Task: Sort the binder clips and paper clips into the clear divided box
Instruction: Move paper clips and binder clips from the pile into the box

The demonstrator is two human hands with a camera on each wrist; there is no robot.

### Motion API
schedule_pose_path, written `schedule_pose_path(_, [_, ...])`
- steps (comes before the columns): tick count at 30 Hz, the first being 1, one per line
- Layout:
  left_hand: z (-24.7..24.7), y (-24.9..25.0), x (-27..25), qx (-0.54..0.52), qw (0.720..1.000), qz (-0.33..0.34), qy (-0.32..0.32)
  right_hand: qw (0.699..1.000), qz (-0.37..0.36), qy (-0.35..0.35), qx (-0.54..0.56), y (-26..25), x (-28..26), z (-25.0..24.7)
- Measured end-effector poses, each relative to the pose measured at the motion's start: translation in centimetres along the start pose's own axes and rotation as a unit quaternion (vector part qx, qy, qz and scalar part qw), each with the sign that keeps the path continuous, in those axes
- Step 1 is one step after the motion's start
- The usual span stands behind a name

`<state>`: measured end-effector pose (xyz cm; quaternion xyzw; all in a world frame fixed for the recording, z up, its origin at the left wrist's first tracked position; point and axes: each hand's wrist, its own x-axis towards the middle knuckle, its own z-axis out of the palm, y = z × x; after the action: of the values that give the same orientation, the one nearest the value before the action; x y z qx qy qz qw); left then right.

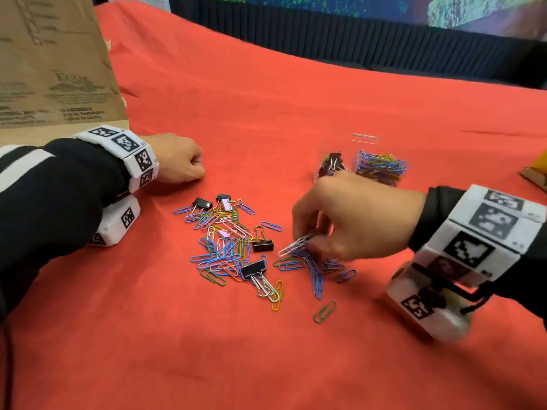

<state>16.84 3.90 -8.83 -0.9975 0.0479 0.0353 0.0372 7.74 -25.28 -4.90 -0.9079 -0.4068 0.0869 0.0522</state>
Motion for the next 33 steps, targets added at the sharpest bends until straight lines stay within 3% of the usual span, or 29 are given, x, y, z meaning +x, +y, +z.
schedule_pose_path(5, [0.2,-0.3,0.3,-0.002,1.000,0.005,0.003,0.994,0.035,0.025,0.104,3.3,-0.6,-2.6])
schedule_pose_path(9, [0.4,-0.4,0.3,0.006,1.000,0.003,0.005,0.985,0.066,0.094,0.126,5.8,-1.3,-5.8])
schedule_pose_path(14, [0.5,-0.8,0.6,0.018,1.000,0.008,0.007,0.967,0.150,0.188,0.087,10.2,-2.1,-9.6])
schedule_pose_path(19, [0.5,-0.7,0.5,0.012,1.000,0.010,0.008,0.953,0.229,0.197,-0.002,13.6,-1.5,-9.4])
schedule_pose_path(25, [0.5,-0.8,0.3,0.013,1.000,0.007,0.010,0.948,0.226,0.218,-0.046,13.5,-0.7,-6.6])
schedule_pose_path(33, [0.4,-0.8,0.1,0.016,1.000,0.010,0.002,0.950,0.206,0.229,-0.055,12.8,-1.3,-6.7])
